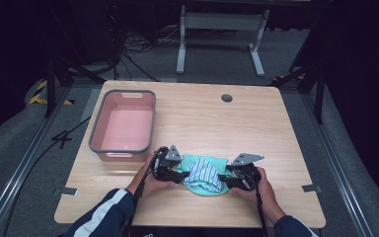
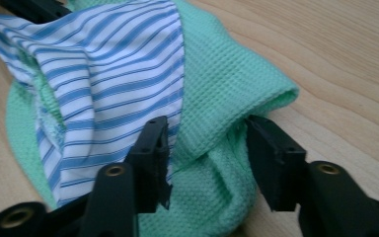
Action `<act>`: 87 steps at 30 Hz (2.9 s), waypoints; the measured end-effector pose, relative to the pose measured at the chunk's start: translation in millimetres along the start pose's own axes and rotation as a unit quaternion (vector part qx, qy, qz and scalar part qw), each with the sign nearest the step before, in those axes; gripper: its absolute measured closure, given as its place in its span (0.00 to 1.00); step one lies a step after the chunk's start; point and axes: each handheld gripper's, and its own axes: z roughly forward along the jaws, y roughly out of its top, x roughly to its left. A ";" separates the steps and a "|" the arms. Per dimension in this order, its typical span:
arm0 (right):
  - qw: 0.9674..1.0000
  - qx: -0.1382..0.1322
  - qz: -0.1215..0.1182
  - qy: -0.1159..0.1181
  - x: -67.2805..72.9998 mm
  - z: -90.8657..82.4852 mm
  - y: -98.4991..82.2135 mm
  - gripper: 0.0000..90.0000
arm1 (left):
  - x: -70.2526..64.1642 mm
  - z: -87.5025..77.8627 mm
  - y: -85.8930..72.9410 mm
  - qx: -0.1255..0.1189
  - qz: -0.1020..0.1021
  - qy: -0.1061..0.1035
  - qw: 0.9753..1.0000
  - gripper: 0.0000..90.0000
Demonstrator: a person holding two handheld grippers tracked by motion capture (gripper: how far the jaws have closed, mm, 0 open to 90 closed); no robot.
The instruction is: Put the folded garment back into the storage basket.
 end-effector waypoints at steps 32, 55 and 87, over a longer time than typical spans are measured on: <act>0.999 -0.009 -0.022 0.024 0.9 -23.5 8.0 0.93 | -8.7 -13.6 16.2 0.011 0.034 -0.016 0.999 0.90; 0.999 -0.031 -0.035 0.011 -7.2 -50.6 43.0 0.93 | -2.0 -40.0 52.2 -0.003 0.047 -0.003 0.999 0.91; 0.992 -0.074 -0.098 0.020 21.4 -47.3 153.1 0.93 | 51.0 -134.0 59.6 -0.026 0.027 0.074 0.997 0.92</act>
